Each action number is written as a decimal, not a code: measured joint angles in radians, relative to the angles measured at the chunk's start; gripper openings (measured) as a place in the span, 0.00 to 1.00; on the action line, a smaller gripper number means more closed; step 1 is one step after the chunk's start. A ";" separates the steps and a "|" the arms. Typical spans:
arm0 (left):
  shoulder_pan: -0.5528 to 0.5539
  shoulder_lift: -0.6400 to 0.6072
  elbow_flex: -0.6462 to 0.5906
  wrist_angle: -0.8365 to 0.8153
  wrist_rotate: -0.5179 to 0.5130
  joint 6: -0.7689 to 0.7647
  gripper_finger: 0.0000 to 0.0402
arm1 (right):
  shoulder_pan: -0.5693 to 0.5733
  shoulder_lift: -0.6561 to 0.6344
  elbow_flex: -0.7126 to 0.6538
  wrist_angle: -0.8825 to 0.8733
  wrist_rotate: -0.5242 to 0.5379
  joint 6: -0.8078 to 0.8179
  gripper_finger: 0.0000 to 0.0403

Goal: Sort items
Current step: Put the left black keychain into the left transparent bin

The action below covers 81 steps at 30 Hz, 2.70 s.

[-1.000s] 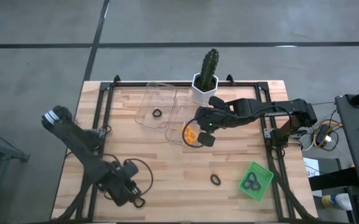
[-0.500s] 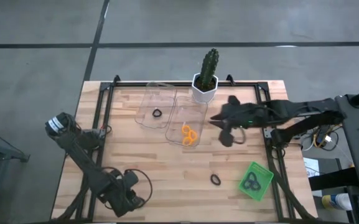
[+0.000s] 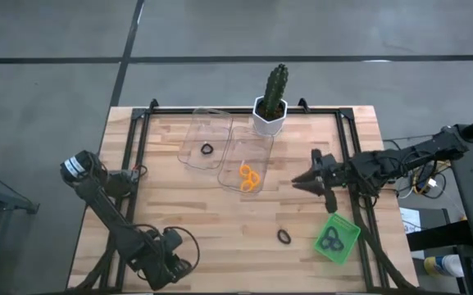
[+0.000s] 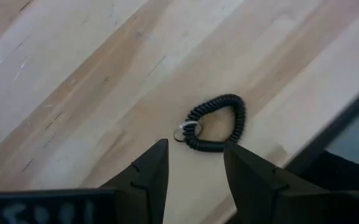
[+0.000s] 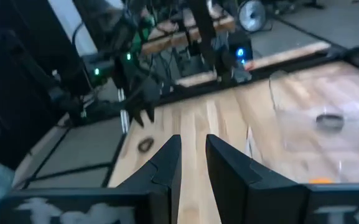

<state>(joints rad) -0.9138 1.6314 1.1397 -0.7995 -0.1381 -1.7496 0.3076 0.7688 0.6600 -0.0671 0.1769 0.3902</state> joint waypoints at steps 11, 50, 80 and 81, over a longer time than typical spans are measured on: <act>0.000 0.104 -0.002 0.054 0.026 -0.056 0.36 | 0.009 -0.015 -0.131 0.115 -0.021 0.024 0.17; 0.033 0.213 -0.014 -0.033 0.056 -0.250 0.03 | 0.009 -0.015 -0.131 0.154 -0.023 0.003 0.17; 0.466 -0.179 0.480 -0.756 -0.626 0.149 0.02 | 0.009 -0.015 -0.131 0.149 -0.021 -0.014 0.17; 0.512 -0.178 0.491 -0.749 -0.625 0.197 0.02 | 0.009 -0.015 -0.131 0.148 -0.021 -0.022 0.17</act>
<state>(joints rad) -0.4016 1.4537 1.6310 -1.5488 -0.7628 -1.5531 0.3168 0.7540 0.5291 0.0811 0.1559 0.3684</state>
